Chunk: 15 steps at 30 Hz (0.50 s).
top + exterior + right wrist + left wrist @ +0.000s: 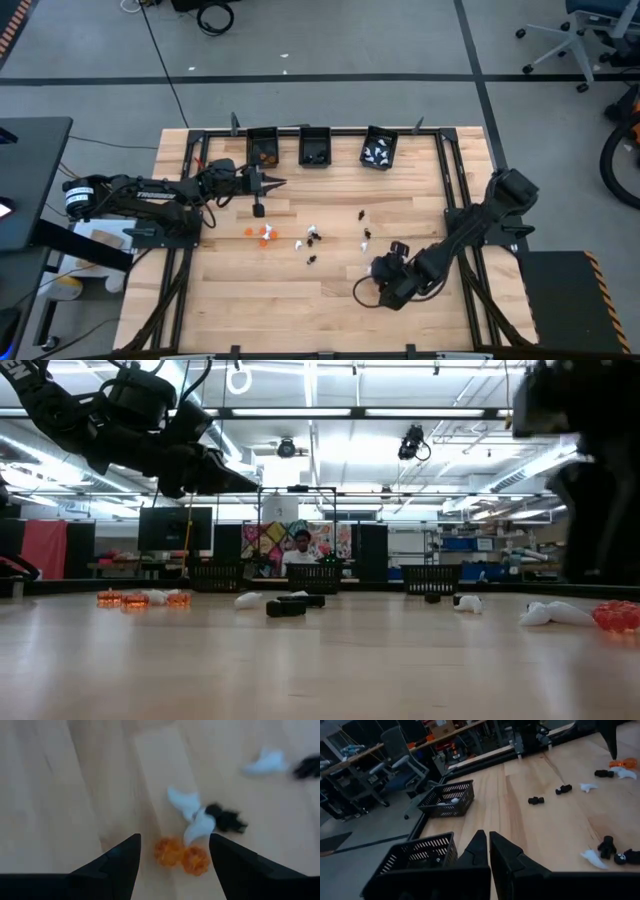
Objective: Sort Halloween decoration
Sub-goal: Put the orange pumpkin toy into the left black basket
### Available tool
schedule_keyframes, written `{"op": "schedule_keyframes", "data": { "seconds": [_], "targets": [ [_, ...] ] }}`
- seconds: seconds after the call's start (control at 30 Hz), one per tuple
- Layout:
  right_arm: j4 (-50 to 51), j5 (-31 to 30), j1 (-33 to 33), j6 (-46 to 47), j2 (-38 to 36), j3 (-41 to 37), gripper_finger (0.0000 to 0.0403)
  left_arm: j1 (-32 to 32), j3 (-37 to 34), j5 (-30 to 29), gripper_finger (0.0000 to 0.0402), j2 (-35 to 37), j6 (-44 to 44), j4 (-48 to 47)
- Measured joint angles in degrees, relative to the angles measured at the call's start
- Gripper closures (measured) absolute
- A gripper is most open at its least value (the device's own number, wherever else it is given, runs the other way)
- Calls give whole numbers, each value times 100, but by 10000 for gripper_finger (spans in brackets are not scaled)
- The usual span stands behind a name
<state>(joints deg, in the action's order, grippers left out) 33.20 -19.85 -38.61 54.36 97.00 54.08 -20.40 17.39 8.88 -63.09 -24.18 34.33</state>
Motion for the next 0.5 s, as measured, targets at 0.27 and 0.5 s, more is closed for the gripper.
{"op": "schedule_keyframes", "data": {
  "seconds": [0.27, 0.5],
  "targets": [
    [-6, 113, -121, 302, 454, -6, 161, -2, 0, -2, 402, 1, -240, 211],
    [159, 118, -122, 264, 448, 2, 168, -2, 0, -2, 402, 0, -354, 219]
  ]
}}
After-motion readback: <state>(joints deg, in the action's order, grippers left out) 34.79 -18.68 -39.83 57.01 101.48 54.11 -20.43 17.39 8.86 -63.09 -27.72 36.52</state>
